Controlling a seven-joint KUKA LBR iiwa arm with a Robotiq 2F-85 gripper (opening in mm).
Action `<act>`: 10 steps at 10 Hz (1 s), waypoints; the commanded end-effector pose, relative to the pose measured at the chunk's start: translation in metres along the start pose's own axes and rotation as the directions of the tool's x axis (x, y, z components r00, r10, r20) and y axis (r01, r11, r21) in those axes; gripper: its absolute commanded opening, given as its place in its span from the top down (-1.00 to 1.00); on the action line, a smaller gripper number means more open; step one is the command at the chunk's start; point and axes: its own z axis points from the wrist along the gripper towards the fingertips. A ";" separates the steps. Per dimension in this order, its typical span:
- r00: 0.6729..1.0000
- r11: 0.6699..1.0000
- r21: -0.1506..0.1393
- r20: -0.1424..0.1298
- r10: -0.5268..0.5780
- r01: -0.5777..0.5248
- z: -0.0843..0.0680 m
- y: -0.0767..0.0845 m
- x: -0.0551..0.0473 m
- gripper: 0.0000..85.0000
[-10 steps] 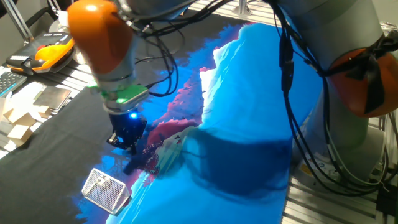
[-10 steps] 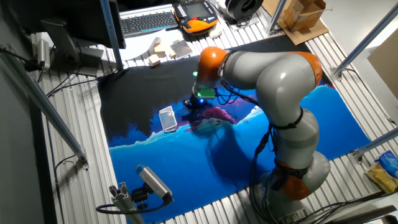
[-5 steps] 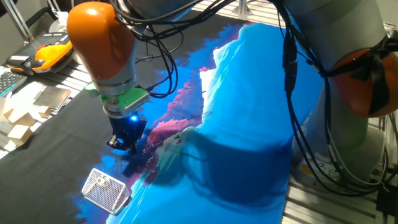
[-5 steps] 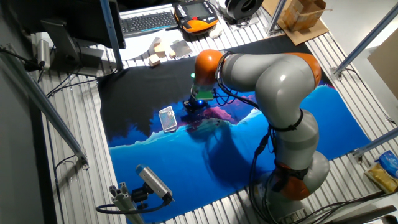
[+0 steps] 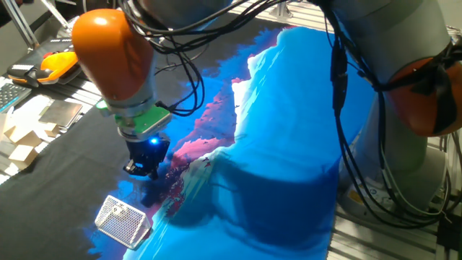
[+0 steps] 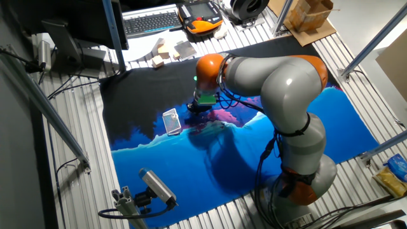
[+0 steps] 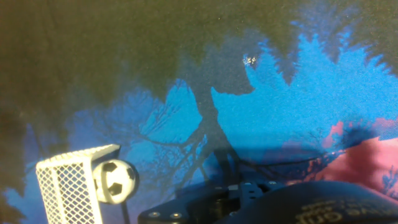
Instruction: Push the soccer ball into the goal
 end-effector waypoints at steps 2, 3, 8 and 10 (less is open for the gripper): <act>0.999 1.000 -0.018 0.036 -0.004 0.005 0.000 0.000 0.000 1.00; 0.999 1.000 -0.010 0.038 -0.007 0.008 0.000 0.000 0.000 1.00; 1.000 1.000 -0.018 0.007 -0.009 0.009 0.000 0.000 0.000 1.00; 1.000 1.000 0.001 0.005 -0.010 0.010 0.000 0.000 0.000 1.00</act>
